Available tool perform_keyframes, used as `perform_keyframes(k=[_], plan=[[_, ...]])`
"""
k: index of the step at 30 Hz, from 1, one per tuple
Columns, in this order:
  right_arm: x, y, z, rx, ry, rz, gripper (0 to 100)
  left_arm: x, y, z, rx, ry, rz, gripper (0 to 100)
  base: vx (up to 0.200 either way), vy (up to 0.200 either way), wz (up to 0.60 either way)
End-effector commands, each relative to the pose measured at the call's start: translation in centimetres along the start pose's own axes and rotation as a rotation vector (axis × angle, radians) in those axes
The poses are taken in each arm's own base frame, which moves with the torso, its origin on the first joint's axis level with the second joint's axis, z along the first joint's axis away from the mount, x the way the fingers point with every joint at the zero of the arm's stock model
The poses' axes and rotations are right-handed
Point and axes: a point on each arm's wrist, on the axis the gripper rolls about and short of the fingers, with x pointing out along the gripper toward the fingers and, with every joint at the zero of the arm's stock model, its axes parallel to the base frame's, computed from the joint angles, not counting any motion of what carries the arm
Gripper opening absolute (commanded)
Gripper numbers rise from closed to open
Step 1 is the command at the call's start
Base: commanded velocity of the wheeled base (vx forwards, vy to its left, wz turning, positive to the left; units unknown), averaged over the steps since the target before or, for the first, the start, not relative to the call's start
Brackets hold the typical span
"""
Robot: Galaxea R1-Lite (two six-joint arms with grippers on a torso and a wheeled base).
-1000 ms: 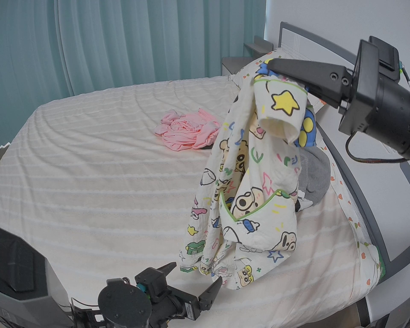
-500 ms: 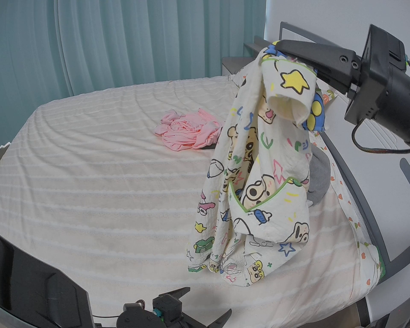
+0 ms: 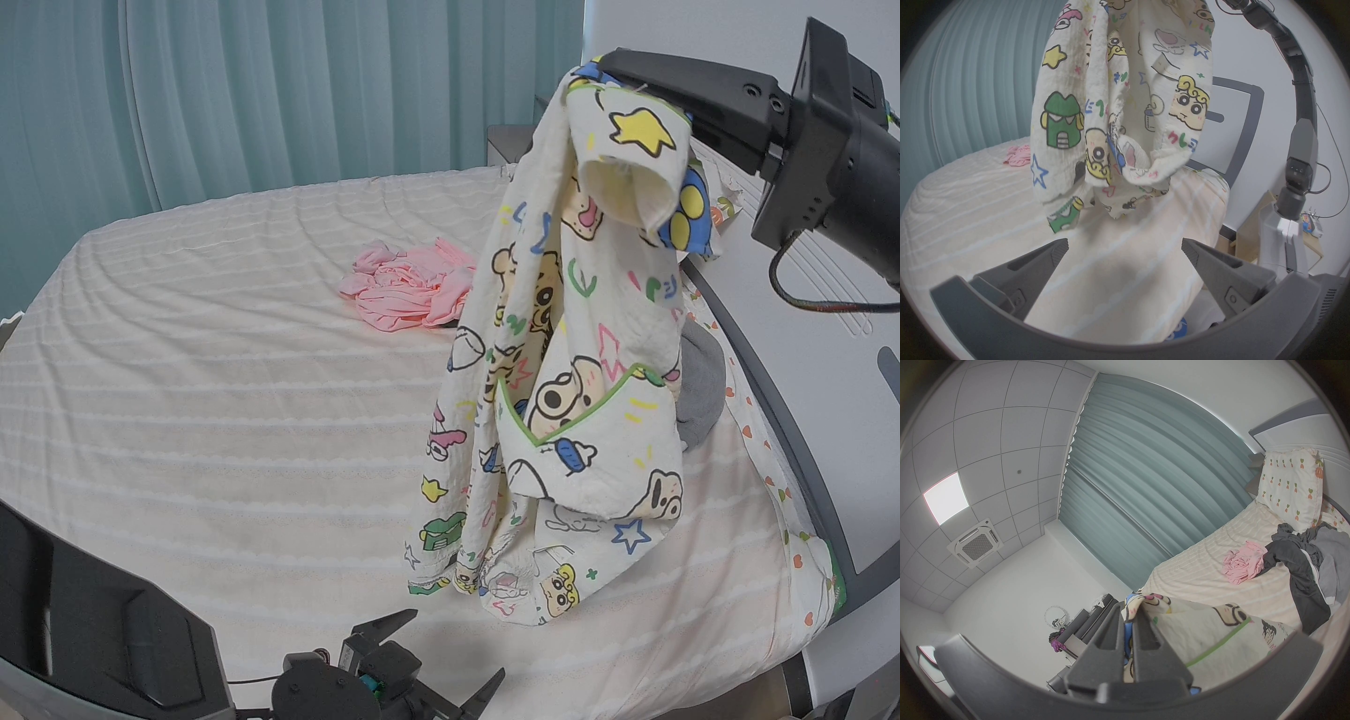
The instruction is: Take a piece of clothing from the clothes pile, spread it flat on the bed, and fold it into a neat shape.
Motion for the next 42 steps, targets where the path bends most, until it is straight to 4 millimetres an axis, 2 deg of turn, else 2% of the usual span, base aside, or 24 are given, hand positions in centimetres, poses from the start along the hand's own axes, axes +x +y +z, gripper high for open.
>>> perform_keyframes(k=[1,8,17,18,30,40,42], plan=[[0.1,0.0,-0.1,0.006,0.008,0.005,0,1.1,0.6,0.8,-0.004,-0.042,0.048,100,0.000,0.000,0.00],[0.0,0.0,-0.1,0.008,0.011,0.003,0,3.2,1.9,2.5,-0.014,-0.116,0.123,100,0.000,0.000,0.00],[-0.1,0.0,-0.1,0.008,0.009,0.004,0,4.2,1.8,1.8,-0.002,-0.092,0.127,100,0.000,0.000,0.00],[-0.1,0.0,-0.1,0.008,0.011,0.003,0,4.5,1.8,1.9,-0.006,-0.098,0.130,0,0.000,0.000,0.00],[-0.7,0.1,0.2,0.007,0.002,0.002,0,4.6,2.9,2.1,-0.019,-0.099,0.163,0,0.000,0.000,0.00],[-1.3,-0.1,0.4,0.004,-0.008,-0.011,0,3.9,4.6,4.6,-0.082,-0.195,0.209,0,0.000,0.000,0.00],[-1.8,-0.3,0.4,0.002,-0.010,-0.021,0,3.6,6.0,5.3,-0.104,-0.222,0.253,0,0.000,0.000,0.00]])
